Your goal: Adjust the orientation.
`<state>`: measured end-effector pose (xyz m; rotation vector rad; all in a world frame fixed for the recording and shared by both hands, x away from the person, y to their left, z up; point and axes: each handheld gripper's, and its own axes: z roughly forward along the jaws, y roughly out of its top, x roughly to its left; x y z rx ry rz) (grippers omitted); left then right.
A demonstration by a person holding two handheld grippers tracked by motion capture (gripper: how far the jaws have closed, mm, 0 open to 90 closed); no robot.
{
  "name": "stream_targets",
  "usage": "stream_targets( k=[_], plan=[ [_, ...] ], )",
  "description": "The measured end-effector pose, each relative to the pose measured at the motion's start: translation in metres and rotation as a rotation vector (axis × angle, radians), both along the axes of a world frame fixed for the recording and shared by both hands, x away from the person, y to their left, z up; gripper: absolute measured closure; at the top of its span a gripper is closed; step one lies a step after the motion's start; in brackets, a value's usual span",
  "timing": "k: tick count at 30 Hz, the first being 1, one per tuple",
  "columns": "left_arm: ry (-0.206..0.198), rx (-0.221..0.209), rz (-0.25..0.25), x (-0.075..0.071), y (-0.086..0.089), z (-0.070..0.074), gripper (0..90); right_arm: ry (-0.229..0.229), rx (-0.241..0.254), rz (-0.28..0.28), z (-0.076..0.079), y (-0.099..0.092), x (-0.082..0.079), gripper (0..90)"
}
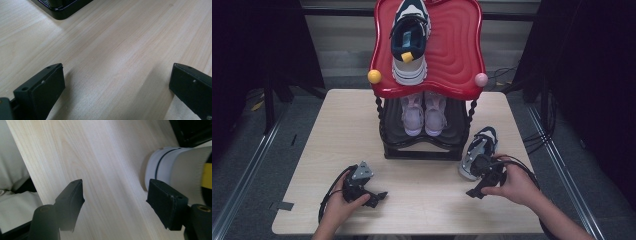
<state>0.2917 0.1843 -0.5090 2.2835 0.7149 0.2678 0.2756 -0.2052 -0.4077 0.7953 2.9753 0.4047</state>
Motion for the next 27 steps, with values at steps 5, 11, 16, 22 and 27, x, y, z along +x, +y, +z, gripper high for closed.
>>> stream_targets(
  k=[5, 11, 16, 22, 27],
  plan=[
    [0.000, 0.000, 0.000, 0.000, 0.000, 0.000, 0.0, 0.004, -0.040, -0.010, 0.009, -0.001, 0.010, 29.6],
    [-0.001, -0.010, 0.007, 0.000, -0.001, 0.000, 0.0, -0.007, -0.038, -0.034, 0.018, -0.007, 0.020, 29.6],
    [-0.003, -0.008, 0.006, 0.000, 0.000, 0.000, 0.0, -0.032, -0.040, -0.049, 0.024, -0.010, 0.026, 30.8],
    [-0.004, -0.008, 0.006, 0.000, 0.000, 0.000, 0.0, -0.059, -0.025, -0.055, 0.028, -0.014, 0.034, 35.1],
    [-0.004, -0.007, 0.006, 0.000, 0.000, 0.000, 0.0, -0.070, -0.027, -0.070, 0.034, -0.016, 0.036, 34.8]
  ],
)
